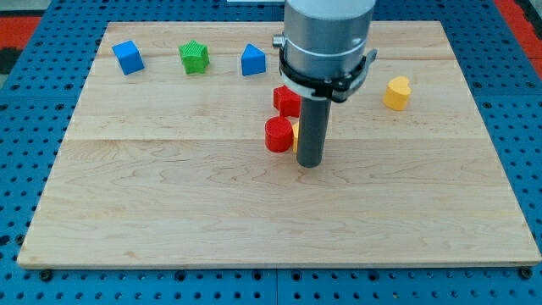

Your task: Move the red star left to the red circle

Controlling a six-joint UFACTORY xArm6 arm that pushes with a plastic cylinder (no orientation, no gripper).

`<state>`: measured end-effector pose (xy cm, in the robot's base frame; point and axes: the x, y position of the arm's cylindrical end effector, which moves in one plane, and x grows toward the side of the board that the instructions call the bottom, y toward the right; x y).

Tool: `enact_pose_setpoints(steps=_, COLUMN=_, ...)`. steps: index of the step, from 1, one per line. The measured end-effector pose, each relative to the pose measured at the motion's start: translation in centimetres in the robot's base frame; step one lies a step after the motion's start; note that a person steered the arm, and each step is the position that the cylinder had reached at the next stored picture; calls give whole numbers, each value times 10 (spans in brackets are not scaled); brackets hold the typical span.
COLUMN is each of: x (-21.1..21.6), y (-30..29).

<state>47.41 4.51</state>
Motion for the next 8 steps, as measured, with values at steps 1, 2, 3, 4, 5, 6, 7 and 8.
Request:
enact_pose_setpoints(steps=1, x=1, y=13)
enact_pose_setpoints(steps=2, x=-24, y=77)
enact_pose_setpoints(steps=3, x=-66, y=50)
enact_pose_setpoints(steps=4, x=-83, y=-12)
enact_pose_setpoints(steps=5, x=-95, y=51)
enact_pose_setpoints(steps=6, x=-109, y=0)
enact_pose_setpoints(steps=7, x=-109, y=-92)
enact_pose_setpoints(steps=8, x=-130, y=-95)
